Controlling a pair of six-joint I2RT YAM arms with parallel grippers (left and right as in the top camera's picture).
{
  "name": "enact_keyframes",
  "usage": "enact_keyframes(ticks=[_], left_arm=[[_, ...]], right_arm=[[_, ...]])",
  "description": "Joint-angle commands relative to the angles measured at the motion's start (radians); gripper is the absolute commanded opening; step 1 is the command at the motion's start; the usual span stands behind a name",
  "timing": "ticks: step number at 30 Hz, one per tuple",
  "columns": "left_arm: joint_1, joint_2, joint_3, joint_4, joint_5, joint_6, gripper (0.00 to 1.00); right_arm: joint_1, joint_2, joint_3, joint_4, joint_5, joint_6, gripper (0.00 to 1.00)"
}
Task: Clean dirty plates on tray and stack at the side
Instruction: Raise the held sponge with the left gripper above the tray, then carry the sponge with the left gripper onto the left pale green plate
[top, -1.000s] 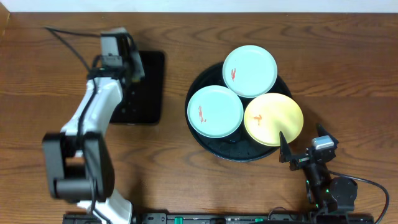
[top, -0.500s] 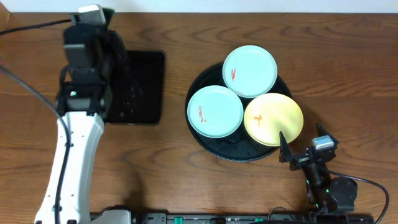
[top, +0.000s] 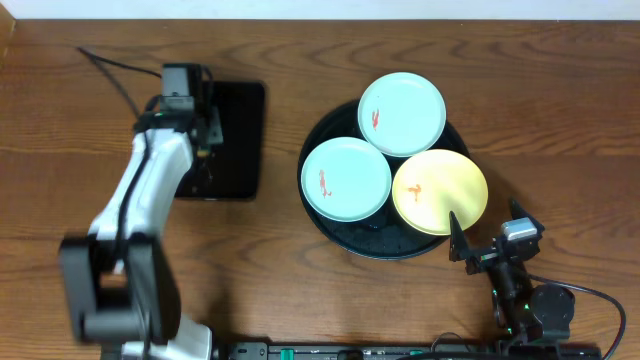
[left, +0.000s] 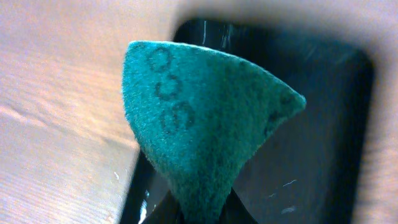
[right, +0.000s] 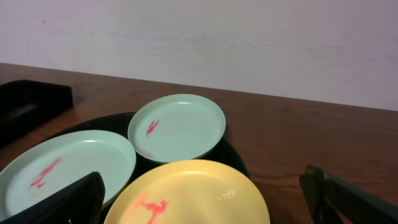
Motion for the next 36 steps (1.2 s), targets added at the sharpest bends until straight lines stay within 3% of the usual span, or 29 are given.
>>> enact_keyframes(ticks=[1, 4, 6, 12, 18, 26, 36], left_arm=[[0.001, -0.22, 0.077, 0.053, 0.149, -0.075, 0.08], [0.0, -0.353, 0.077, 0.099, 0.35, -0.132, 0.07], [0.0, -0.412, 0.077, 0.088, 0.404, -0.192, 0.07], [-0.042, -0.445, 0.074, -0.156, 0.418, -0.455, 0.08], [-0.239, -0.31, 0.044, -0.35, 0.422, -0.484, 0.08], [-0.539, -0.064, 0.044, -0.196, 0.402, -0.474, 0.08], [-0.674, 0.146, 0.044, -0.026, 0.22, -0.676, 0.08]], right_arm=[[0.007, -0.004, -0.002, -0.004, 0.005, -0.012, 0.99], [0.007, -0.004, -0.002, -0.004, 0.005, -0.012, 0.99], [0.007, -0.004, -0.002, -0.004, 0.005, -0.012, 0.99], [0.007, -0.004, -0.002, -0.004, 0.005, -0.012, 0.99], [0.007, -0.004, -0.002, -0.004, 0.005, -0.012, 0.99], [0.007, -0.004, -0.002, -0.004, 0.005, -0.012, 0.99], [0.007, -0.004, -0.002, -0.004, 0.005, -0.012, 0.99]])
